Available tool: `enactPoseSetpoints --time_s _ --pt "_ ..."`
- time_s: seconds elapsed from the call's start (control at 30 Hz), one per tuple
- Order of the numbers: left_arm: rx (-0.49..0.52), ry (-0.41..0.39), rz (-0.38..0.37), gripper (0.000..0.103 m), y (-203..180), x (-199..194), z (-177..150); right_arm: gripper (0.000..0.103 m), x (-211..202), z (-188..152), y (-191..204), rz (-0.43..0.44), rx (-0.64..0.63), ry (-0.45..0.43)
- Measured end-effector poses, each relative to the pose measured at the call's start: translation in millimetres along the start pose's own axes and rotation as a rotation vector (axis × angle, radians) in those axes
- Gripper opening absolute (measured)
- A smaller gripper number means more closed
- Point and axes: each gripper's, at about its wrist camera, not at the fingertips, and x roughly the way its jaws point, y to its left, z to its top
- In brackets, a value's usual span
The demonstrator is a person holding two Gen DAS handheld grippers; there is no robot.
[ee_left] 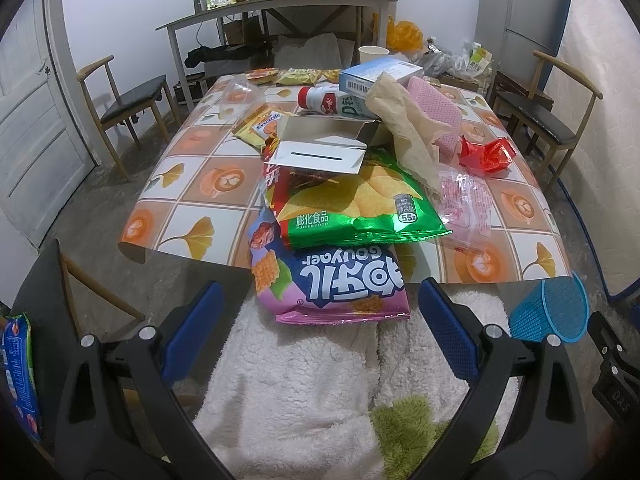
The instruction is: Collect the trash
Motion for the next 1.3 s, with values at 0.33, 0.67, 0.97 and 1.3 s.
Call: enactPoseSetpoints --time_s 0.33,0.67,0.97,1.3 --pt "0.000 0.001 0.002 0.094 -0.4 0.2 0.1 0.097 -0.3 0.9 -1.9 0.003 0.004 0.001" --pt "0.001 0.003 0.004 0.094 0.6 0.6 -0.7 0.097 -0.9 0.9 -2.5 0.003 0.004 -0.001" --pt "0.002 0.004 0.006 0.094 0.1 1.0 -0.6 0.097 -1.1 0.9 -2.8 0.003 0.005 -0.001" --pt "0.001 0.007 0.005 0.094 1.8 1.6 -2.1 0.097 -0.7 1.3 -3.5 0.005 0.006 -0.003"
